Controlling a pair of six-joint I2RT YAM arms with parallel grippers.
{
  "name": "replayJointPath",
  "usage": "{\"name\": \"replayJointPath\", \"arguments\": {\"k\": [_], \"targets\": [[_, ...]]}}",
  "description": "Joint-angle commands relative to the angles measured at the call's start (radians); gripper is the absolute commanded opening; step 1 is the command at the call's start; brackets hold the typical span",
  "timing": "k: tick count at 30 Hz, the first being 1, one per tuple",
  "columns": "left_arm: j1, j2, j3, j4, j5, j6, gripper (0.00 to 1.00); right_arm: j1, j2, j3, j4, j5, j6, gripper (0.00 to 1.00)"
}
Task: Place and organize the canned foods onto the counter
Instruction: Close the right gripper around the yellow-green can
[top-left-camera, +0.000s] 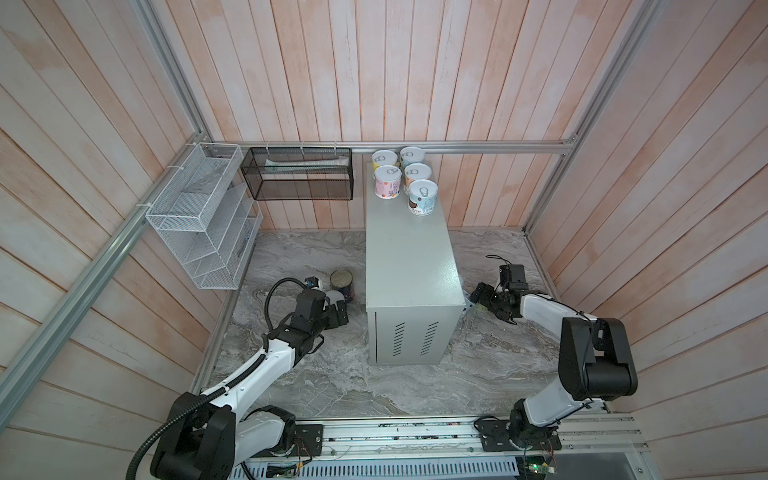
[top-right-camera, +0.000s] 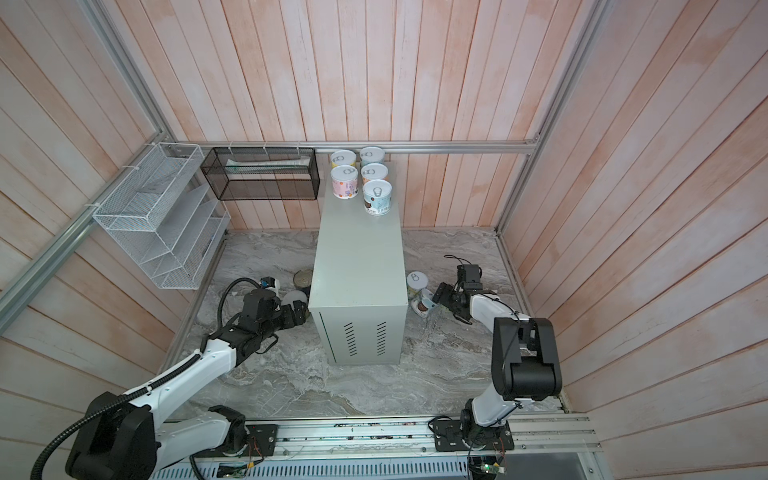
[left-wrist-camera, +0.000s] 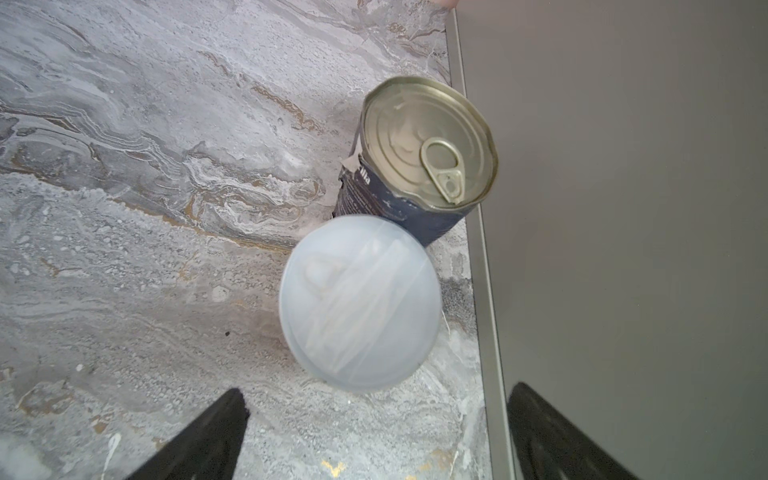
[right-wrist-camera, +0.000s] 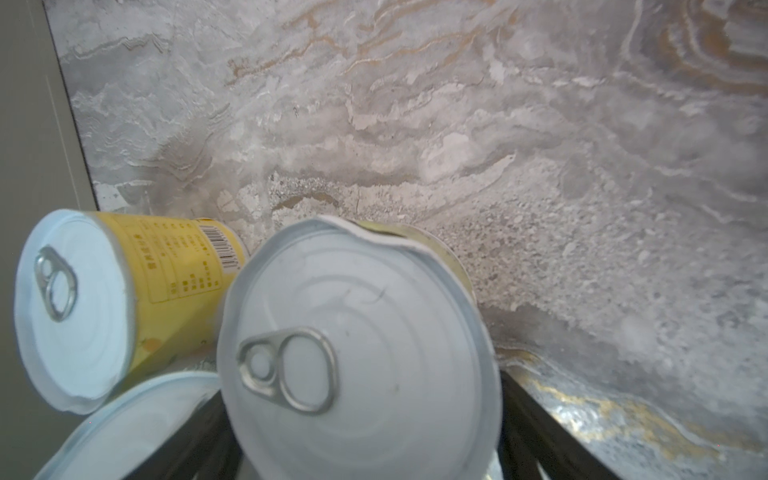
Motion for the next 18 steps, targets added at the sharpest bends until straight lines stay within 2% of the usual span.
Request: {"name": "replayJointPath", "arguments": {"k": [1, 5, 13, 18], "targets": [[0.004, 0.007, -0.002, 0.019, -0.003, 0.002, 1.0, 0.007, 0.006, -0.015, -0.041, 0.011, -0.017, 0.88], [0.004, 0.016, -0.005, 0.019, -0.003, 0.001, 1.0, 0.02, -0.024, -0.025, -0.045, 0.012, -0.016, 0.87], [0.004, 0.013, -0.004, 0.022, -0.003, 0.002, 1.0, 0.112, -0.111, 0.033, -0.124, 0.081, -0.014, 0.87], [0.004, 0.012, -0.013, 0.025, -0.001, -0.001, 1.0, 0.142, -0.13, 0.051, -0.154, 0.05, -0.01, 0.87]]}}
